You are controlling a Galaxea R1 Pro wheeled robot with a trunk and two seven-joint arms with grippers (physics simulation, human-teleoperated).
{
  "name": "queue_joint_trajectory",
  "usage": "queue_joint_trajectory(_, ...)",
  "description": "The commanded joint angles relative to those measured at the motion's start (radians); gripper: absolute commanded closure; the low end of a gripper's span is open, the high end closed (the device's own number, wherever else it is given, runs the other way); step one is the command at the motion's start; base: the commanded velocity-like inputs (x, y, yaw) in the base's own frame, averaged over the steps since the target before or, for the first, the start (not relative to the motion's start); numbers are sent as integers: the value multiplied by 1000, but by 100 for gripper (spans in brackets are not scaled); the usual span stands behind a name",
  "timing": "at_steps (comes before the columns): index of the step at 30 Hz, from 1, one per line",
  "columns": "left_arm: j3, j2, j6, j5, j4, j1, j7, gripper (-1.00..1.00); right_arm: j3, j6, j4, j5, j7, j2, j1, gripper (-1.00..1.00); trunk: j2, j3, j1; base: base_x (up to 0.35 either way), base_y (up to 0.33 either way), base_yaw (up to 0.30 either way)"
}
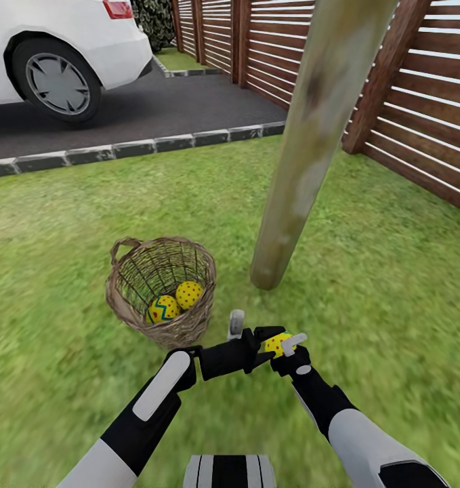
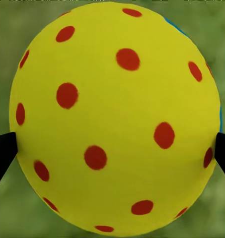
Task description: Take the three Easter eggs out of the wicker basket on the lawn in the garden, then place them on the lawn next to a single tree (choose any tree) so that all three eggs are next to the same tree and none are left in the basket.
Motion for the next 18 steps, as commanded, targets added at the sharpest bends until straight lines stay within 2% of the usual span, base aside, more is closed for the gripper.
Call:
queue_joint_trajectory(1, 0, 0, 3, 0, 1, 0, -2, -100, 6, 9, -2, 8, -6, 0, 0, 100, 0, -1, 0, 170, 0, 0)
queue_joint_trajectory(5, 0, 0, 3, 0, 1, 0, -2, -100, 7, 10, -13, 8, -6, 1, -1, 100, 0, -1, 0, 242, 0, 0)
queue_joint_trajectory(11, -1, 0, 4, 0, -8, 0, -2, -100, 8, 24, -36, 4, -9, 21, -15, 100, 0, -1, 0, 8, 0, 0)
queue_joint_trajectory(18, -1, 0, 5, 0, -9, 0, -2, -100, 8, 24, -25, 2, -53, 19, -25, 100, 0, -1, 0, 0, 0, 0)
